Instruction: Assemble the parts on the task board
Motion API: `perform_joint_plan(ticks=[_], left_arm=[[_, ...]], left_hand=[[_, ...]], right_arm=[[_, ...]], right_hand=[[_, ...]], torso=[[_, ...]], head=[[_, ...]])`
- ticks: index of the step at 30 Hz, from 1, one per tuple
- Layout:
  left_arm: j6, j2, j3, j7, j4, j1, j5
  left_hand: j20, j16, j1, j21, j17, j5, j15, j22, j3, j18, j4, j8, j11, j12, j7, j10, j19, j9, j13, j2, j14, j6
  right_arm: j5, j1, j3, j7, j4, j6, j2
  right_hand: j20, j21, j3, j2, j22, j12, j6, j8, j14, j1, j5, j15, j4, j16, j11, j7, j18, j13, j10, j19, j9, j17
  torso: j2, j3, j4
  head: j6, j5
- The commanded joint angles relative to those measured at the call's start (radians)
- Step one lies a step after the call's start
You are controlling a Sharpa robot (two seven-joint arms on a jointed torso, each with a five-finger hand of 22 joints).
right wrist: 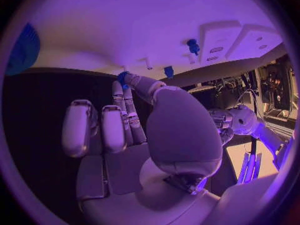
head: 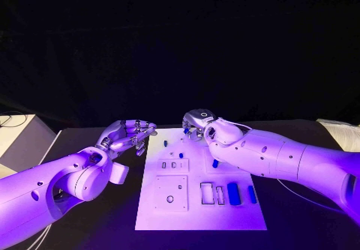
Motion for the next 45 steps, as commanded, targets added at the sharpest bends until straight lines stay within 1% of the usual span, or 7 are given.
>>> perform_joint_plan(ticks=[1, 10, 16, 21, 33, 38, 45], left_arm=[[0.013, 0.002, 0.001, 0.000, 0.003, 0.001, 0.012], [0.012, 0.001, 0.001, 0.000, 0.004, 0.001, 0.012], [0.012, 0.003, 0.001, 0.000, 0.003, 0.001, 0.012], [0.012, 0.003, 0.001, -0.001, 0.003, 0.002, 0.012], [0.012, 0.004, 0.001, 0.000, -0.001, 0.002, 0.012], [0.012, 0.004, 0.001, 0.000, -0.002, 0.002, 0.012], [0.012, 0.004, 0.001, -0.001, -0.004, 0.002, 0.012]], left_hand=[[0.005, -0.006, -0.013, 0.004, -0.002, 0.003, 0.001, -0.001, 0.006, -0.010, -0.002, -0.006, 0.000, -0.003, -0.003, -0.005, -0.004, 0.001, 0.001, -0.002, -0.005, -0.007], [0.005, -0.006, -0.013, 0.004, -0.002, 0.003, 0.001, -0.001, 0.006, -0.010, -0.002, -0.006, 0.000, -0.003, -0.003, -0.005, -0.004, 0.001, 0.001, -0.002, -0.005, -0.007], [0.005, -0.006, -0.013, 0.004, -0.002, 0.003, 0.001, -0.001, 0.006, -0.010, -0.002, -0.006, 0.000, -0.003, -0.003, -0.005, -0.004, 0.001, 0.001, -0.002, -0.005, -0.007], [0.006, -0.007, -0.015, 0.004, -0.003, 0.003, 0.002, -0.001, 0.006, -0.009, -0.001, -0.006, 0.000, -0.003, -0.002, -0.007, -0.006, 0.002, 0.002, -0.003, -0.006, -0.007], [0.006, -0.008, -0.016, 0.005, -0.003, 0.003, 0.002, 0.000, 0.006, -0.009, -0.001, -0.006, 0.000, -0.003, -0.002, -0.008, -0.007, 0.002, 0.002, -0.003, -0.006, -0.007], [0.006, -0.008, -0.016, 0.005, -0.003, 0.003, 0.002, -0.002, 0.007, -0.009, -0.002, -0.006, 0.001, -0.004, -0.002, -0.009, -0.008, 0.002, 0.002, -0.003, -0.006, -0.007], [0.006, -0.009, -0.017, 0.005, -0.004, 0.003, 0.002, -0.001, 0.007, -0.009, -0.001, -0.006, 0.001, -0.004, -0.002, -0.010, -0.009, 0.002, 0.002, -0.003, -0.007, -0.007]], right_arm=[[-0.024, 0.001, 0.001, -0.011, 0.000, -0.020, 0.002], [-0.024, 0.002, 0.001, -0.009, -0.010, -0.014, 0.006], [-0.023, 0.003, 0.001, -0.006, -0.015, -0.006, 0.011], [-0.019, 0.003, 0.001, 0.000, -0.021, 0.000, 0.014], [-0.010, 0.003, 0.001, 0.007, 0.005, 0.022, 0.001], [-0.010, 0.003, 0.001, 0.005, 0.009, 0.019, -0.002], [-0.011, 0.003, 0.001, 0.002, 0.007, 0.008, 0.000]], right_hand=[[-0.003, 0.004, 0.006, 0.008, 0.001, 0.003, 0.007, 0.006, 0.032, 0.000, 0.005, -0.008, 0.001, 0.004, -0.009, -0.001, -0.016, 0.001, 0.016, 0.005, 0.001, 0.001], [-0.003, 0.004, 0.005, 0.005, 0.002, 0.002, 0.005, 0.005, 0.032, -0.002, 0.006, -0.008, 0.000, 0.006, -0.008, -0.001, -0.016, 0.001, 0.016, 0.005, 0.002, 0.002], [-0.003, 0.004, 0.005, 0.004, 0.002, 0.001, 0.004, 0.005, 0.032, -0.003, 0.007, -0.008, 0.000, 0.005, -0.008, 0.000, -0.016, 0.001, 0.015, 0.006, 0.003, 0.001], [-0.003, 0.004, 0.004, 0.001, 0.002, -0.001, 0.002, 0.004, 0.032, -0.005, 0.006, -0.008, -0.001, 0.005, -0.007, 0.000, -0.016, 0.001, 0.013, 0.005, 0.004, 0.001], [-0.003, 0.004, 0.003, -0.001, 0.002, -0.003, 0.000, 0.004, 0.032, -0.009, 0.005, -0.007, -0.001, 0.005, -0.007, 0.000, -0.016, 0.001, 0.012, 0.005, 0.005, -0.001], [-0.003, 0.000, 0.002, -0.003, -0.004, -0.004, -0.002, 0.003, 0.030, -0.012, 0.004, -0.007, 0.000, 0.003, -0.006, 0.001, -0.015, 0.001, 0.011, 0.002, 0.006, -0.007], [-0.002, -0.001, 0.002, -0.005, -0.004, -0.005, -0.004, 0.003, 0.029, -0.013, 0.004, -0.006, -0.001, 0.002, -0.006, 0.001, -0.015, 0.000, 0.010, 0.002, 0.007, -0.009]], torso=[[0.005, -0.0007, 0.0038], [0.008, -0.0004, 0.0048], [0.008, 0.0002, 0.0038], [0.008, -0.0007, 0.0041], [0.007, -0.0007, 0.0020], [0.008, -0.0005, 0.0035], [0.009, 0.0004, 0.0035]], head=[[0.001, -0.001], [0.004, 0.000], [0.001, 0.001], [-0.001, 0.002], [-0.006, 0.003], [-0.005, 0.002], [-0.005, 0.003]])
